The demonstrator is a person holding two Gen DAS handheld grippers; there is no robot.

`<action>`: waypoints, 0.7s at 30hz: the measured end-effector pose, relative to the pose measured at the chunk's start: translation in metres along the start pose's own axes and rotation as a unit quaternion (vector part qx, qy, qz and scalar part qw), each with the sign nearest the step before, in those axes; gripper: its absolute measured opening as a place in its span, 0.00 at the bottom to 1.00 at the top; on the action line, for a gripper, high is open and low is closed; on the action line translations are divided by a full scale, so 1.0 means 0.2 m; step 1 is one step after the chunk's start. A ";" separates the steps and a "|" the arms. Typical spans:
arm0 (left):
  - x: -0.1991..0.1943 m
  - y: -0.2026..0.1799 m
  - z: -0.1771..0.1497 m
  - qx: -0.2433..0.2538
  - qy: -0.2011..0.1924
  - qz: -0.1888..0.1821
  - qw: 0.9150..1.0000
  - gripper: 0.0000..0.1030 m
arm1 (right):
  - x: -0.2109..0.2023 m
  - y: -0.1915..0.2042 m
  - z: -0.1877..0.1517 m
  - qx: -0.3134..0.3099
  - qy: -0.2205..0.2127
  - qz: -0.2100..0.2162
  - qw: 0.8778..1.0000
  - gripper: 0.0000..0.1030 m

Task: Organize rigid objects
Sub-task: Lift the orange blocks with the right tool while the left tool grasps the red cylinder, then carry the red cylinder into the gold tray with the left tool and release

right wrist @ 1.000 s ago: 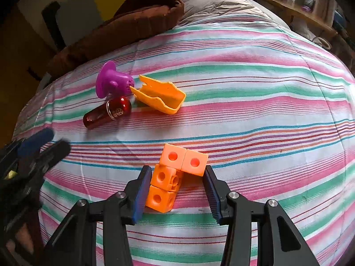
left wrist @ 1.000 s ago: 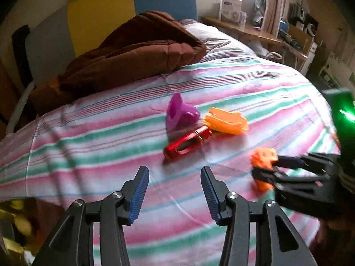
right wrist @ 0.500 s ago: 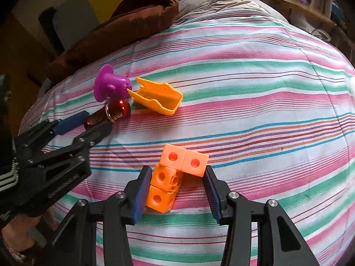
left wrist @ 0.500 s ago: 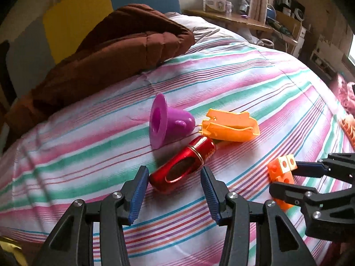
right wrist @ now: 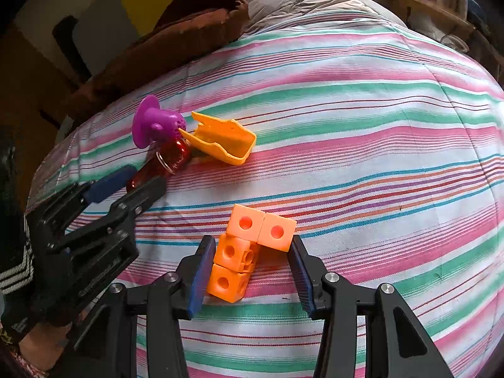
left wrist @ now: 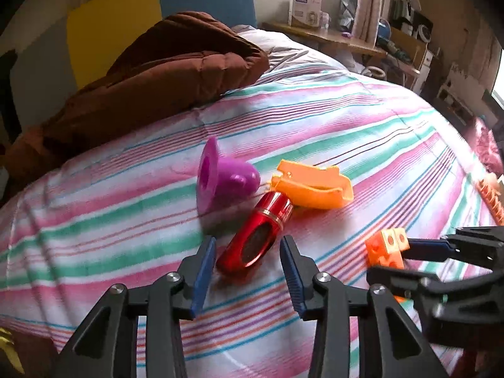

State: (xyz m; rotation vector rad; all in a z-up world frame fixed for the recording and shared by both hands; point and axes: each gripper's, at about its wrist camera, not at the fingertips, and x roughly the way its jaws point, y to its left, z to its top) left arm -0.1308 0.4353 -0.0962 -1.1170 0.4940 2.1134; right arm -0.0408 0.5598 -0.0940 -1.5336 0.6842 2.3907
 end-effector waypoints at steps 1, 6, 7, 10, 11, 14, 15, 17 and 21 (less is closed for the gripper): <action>0.02 -0.02 0.01 0.008 0.004 0.005 1.000 0.41 | 0.00 0.01 0.00 0.000 0.000 -0.001 1.000 0.47; 0.04 -0.03 -0.04 0.013 -0.009 0.014 1.000 0.33 | 0.02 0.01 0.01 -0.003 -0.001 -0.003 1.000 0.47; 0.03 -0.04 -0.06 0.016 -0.017 0.016 1.000 0.29 | 0.02 0.01 0.02 -0.002 -0.001 -0.002 1.000 0.47; 0.00 -0.05 -0.12 0.029 -0.033 0.028 0.999 0.25 | 0.03 0.02 0.02 -0.006 -0.003 -0.004 1.000 0.47; -0.01 -0.05 -0.14 0.027 -0.035 0.029 0.999 0.25 | 0.03 0.02 0.03 -0.008 -0.003 -0.004 1.000 0.47; -0.05 -0.03 -0.18 0.014 -0.036 0.026 0.999 0.25 | 0.04 0.03 0.03 -0.013 -0.004 -0.006 1.000 0.47; -0.06 -0.02 -0.20 0.007 -0.035 0.024 0.999 0.25 | 0.04 0.03 0.03 -0.014 -0.005 -0.006 1.000 0.47; -0.09 -0.01 -0.24 -0.001 -0.033 0.015 0.999 0.25 | 0.03 0.03 0.03 -0.015 -0.007 -0.004 1.000 0.47; -0.14 0.01 -0.32 -0.020 -0.028 -0.001 0.999 0.25 | 0.03 0.04 0.03 -0.017 -0.009 0.006 1.000 0.47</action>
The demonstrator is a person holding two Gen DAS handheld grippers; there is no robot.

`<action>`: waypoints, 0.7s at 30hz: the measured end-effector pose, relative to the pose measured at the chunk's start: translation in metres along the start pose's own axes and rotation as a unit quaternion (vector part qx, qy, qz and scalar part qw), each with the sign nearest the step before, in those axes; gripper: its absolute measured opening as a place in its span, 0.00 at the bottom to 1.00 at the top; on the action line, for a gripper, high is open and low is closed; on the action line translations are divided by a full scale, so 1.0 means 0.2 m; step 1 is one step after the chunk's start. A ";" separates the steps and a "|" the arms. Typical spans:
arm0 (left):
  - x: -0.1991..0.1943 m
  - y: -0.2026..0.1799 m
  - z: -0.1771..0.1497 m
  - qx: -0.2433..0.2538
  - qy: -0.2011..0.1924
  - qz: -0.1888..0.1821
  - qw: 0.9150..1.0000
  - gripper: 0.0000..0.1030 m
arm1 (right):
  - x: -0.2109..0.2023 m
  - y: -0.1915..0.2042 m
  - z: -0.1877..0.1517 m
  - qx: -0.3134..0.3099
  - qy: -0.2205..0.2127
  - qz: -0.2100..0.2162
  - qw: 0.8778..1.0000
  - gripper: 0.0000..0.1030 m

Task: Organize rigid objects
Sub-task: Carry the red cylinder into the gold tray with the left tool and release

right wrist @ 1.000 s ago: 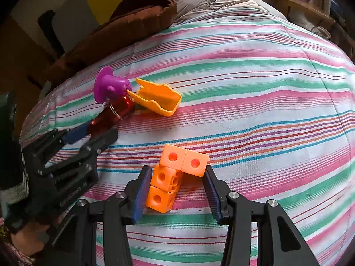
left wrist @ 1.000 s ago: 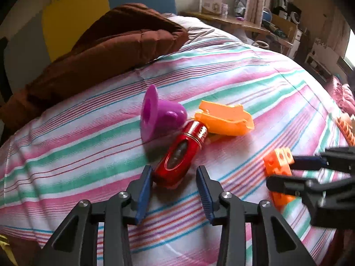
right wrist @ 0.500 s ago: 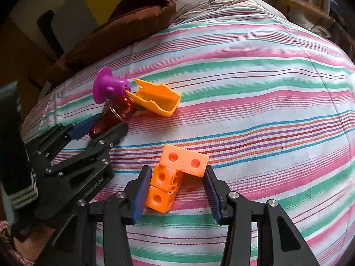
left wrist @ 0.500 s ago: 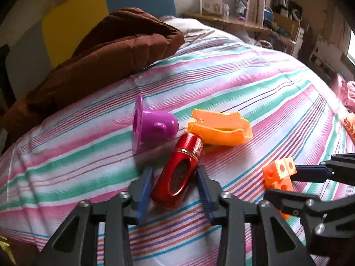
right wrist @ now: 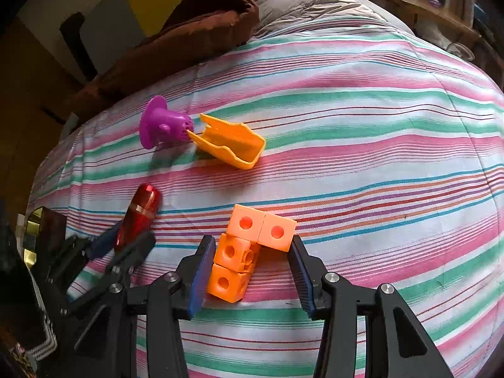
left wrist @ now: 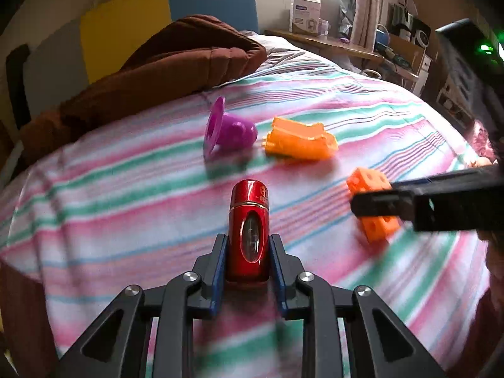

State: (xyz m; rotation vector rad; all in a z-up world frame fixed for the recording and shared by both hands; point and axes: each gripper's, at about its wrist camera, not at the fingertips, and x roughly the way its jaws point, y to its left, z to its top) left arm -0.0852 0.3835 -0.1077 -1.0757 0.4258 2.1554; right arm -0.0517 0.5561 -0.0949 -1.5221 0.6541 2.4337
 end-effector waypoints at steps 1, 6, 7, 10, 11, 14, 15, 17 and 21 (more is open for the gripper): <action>-0.02 0.01 -0.02 -0.007 0.000 -0.002 1.000 0.25 | 0.00 0.01 0.00 -0.003 -0.001 -0.001 1.000 0.47; -0.12 0.02 -0.12 -0.025 -0.003 -0.004 1.000 0.24 | 0.00 0.00 -0.01 -0.005 -0.004 0.000 1.000 0.47; -0.14 0.02 -0.15 -0.029 -0.003 -0.006 1.000 0.24 | 0.00 0.00 -0.01 -0.004 -0.005 0.001 1.000 0.47; -0.23 0.03 -0.23 -0.045 -0.013 -0.015 0.999 0.24 | 0.00 0.00 -0.01 -0.004 -0.007 0.002 1.000 0.47; -0.25 0.04 -0.25 -0.048 -0.016 -0.017 0.999 0.24 | 0.00 0.00 -0.01 -0.004 -0.008 0.003 1.000 0.47; -0.34 0.05 -0.32 -0.054 -0.026 -0.025 0.998 0.24 | 0.00 0.00 -0.02 -0.006 -0.009 0.006 1.000 0.46; -0.37 0.05 -0.34 -0.055 -0.030 -0.026 0.998 0.24 | 0.00 0.00 -0.02 -0.006 -0.009 0.009 1.000 0.46; -0.44 0.05 -0.38 -0.055 -0.038 -0.031 0.997 0.24 | 0.00 0.01 -0.03 -0.007 -0.009 0.014 1.000 0.46; -0.59 0.04 -0.45 -0.048 -0.053 -0.035 0.997 0.24 | 0.00 0.02 -0.03 -0.010 -0.009 0.021 1.000 0.46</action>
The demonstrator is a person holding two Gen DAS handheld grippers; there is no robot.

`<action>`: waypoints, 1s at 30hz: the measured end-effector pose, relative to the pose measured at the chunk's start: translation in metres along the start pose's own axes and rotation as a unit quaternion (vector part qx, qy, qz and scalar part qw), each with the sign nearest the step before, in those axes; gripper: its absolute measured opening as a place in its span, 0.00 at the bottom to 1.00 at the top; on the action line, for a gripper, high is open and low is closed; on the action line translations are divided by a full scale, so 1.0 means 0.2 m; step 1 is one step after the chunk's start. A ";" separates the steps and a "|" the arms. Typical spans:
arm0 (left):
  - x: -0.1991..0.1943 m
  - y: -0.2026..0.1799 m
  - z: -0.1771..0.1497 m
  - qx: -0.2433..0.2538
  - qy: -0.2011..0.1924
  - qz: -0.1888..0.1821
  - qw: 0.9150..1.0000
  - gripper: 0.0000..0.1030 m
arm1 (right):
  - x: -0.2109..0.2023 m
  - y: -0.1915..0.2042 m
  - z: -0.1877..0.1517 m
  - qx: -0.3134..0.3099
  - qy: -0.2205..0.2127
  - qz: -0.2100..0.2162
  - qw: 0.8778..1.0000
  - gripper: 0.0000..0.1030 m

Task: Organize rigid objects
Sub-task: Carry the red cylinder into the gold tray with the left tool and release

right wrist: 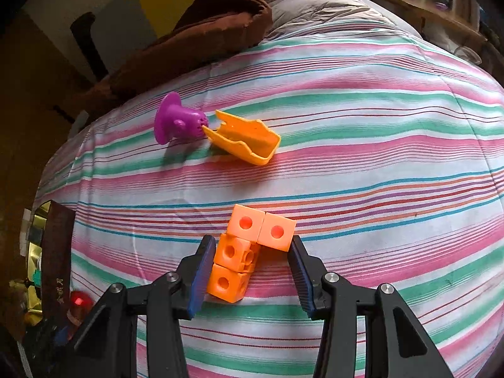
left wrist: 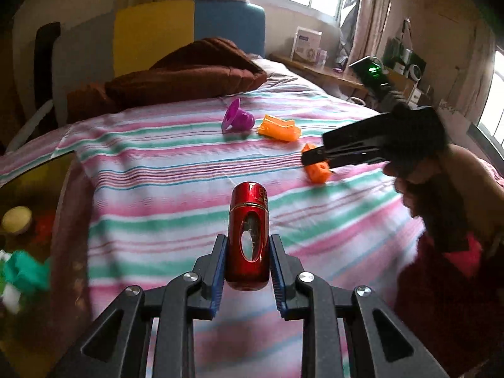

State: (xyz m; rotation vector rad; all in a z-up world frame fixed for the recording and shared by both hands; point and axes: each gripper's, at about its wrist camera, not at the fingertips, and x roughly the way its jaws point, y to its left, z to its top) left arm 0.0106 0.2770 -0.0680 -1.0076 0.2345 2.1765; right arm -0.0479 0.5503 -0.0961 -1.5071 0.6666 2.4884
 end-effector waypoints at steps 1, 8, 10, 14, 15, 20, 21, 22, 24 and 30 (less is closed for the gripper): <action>-0.03 0.00 -0.01 0.001 -0.004 -0.001 1.000 0.24 | 0.00 0.00 0.00 0.000 0.000 0.002 1.000 0.46; -0.31 0.12 -0.10 -0.015 -0.030 0.011 0.999 0.24 | -0.02 0.02 -0.02 -0.008 0.001 0.009 1.000 0.46; -0.39 0.20 -0.12 -0.036 -0.039 0.017 0.998 0.24 | -0.03 0.02 -0.03 -0.011 0.001 0.008 1.000 0.46; -0.51 0.34 -0.17 -0.069 -0.051 0.035 0.996 0.25 | -0.03 0.04 -0.04 -0.016 -0.001 0.008 1.000 0.46; -0.55 0.39 -0.18 -0.079 -0.055 0.044 0.994 0.25 | -0.03 0.04 -0.05 -0.016 -0.001 0.009 1.000 0.46; -0.69 0.60 -0.24 -0.114 -0.071 0.089 0.987 0.25 | -0.02 0.05 -0.04 -0.022 -0.005 0.007 1.000 0.46; -0.72 0.65 -0.25 -0.123 -0.074 0.096 0.985 0.25 | -0.03 0.05 -0.05 -0.023 -0.006 0.006 1.000 0.46; -0.73 0.69 -0.25 -0.131 -0.076 0.102 0.983 0.25 | -0.03 0.05 -0.05 -0.023 -0.006 0.005 1.000 0.46; -0.76 0.80 -0.26 -0.154 -0.079 0.118 0.978 0.25 | -0.04 0.05 -0.05 -0.024 -0.007 0.004 1.000 0.46; -0.81 1.06 -0.31 -0.194 -0.079 0.168 0.963 0.25 | -0.05 0.05 -0.04 -0.032 -0.019 -0.003 0.999 0.46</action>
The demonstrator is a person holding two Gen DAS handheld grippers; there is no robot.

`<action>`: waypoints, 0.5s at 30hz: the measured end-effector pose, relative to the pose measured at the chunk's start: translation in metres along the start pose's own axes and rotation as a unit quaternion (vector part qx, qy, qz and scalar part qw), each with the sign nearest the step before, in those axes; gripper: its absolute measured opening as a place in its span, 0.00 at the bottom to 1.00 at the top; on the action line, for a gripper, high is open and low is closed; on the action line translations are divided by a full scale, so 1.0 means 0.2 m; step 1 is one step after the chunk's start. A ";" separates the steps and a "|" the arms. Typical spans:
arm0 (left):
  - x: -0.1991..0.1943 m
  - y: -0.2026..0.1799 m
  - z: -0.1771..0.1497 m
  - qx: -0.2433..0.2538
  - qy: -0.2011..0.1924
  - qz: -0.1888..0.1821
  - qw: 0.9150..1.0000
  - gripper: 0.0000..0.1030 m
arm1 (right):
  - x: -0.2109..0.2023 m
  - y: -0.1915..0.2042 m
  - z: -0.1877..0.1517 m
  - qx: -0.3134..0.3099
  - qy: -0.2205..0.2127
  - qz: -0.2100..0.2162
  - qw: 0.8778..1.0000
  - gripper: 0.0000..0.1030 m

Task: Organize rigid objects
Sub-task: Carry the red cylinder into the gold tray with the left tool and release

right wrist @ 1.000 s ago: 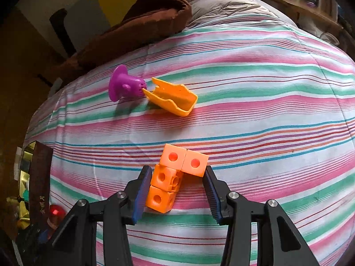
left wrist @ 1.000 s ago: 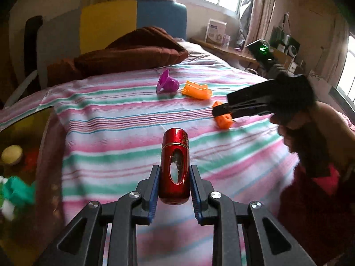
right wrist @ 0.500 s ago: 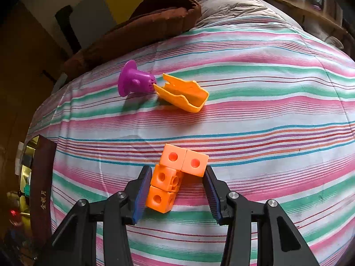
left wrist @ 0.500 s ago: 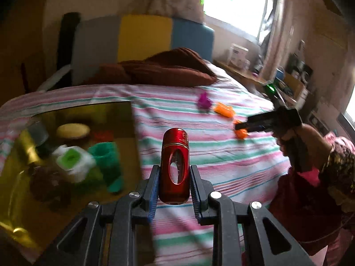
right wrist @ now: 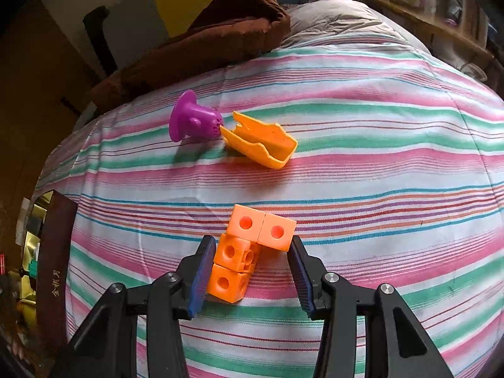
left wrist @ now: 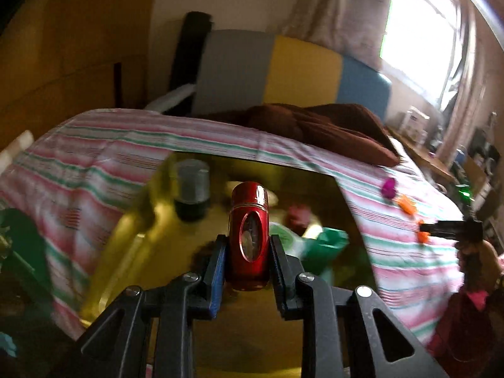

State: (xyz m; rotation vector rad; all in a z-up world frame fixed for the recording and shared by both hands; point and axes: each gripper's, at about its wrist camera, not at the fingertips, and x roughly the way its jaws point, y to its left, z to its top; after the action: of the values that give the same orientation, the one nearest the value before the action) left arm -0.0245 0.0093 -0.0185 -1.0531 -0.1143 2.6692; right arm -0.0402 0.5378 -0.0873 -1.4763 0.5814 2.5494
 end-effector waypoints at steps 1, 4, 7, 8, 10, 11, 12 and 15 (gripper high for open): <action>0.01 0.03 0.01 -0.006 0.001 0.006 1.000 0.25 | 0.00 0.00 0.00 0.000 -0.002 0.001 1.000 0.46; 0.07 0.14 0.02 -0.018 0.017 0.032 0.999 0.24 | 0.00 0.01 0.01 -0.003 -0.005 -0.001 1.000 0.46; 0.16 0.23 0.02 -0.029 0.054 0.048 0.997 0.24 | 0.02 0.01 0.02 -0.004 -0.003 -0.004 1.000 0.46; 0.19 0.26 0.01 -0.034 0.066 0.053 0.996 0.24 | 0.03 0.00 0.02 -0.004 -0.002 -0.005 1.000 0.46; 0.25 0.29 0.00 -0.042 0.086 0.055 0.994 0.24 | 0.03 -0.01 0.02 -0.003 -0.001 -0.006 1.000 0.46; 0.27 0.30 0.00 -0.045 0.092 0.057 0.993 0.25 | 0.03 -0.01 0.02 -0.002 -0.002 -0.006 1.000 0.46; 0.29 0.31 -0.01 -0.046 0.102 0.060 0.992 0.25 | 0.02 -0.02 0.02 -0.002 -0.002 -0.005 1.000 0.46; 0.35 0.31 -0.01 -0.047 0.118 0.065 0.990 0.25 | 0.03 -0.02 0.02 -0.001 -0.002 -0.006 1.000 0.46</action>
State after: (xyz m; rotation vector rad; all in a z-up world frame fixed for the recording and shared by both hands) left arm -0.0855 -0.0312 -0.0768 -1.4447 -0.1304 2.6491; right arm -0.0456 0.5423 -0.0916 -1.4707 0.5684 2.5447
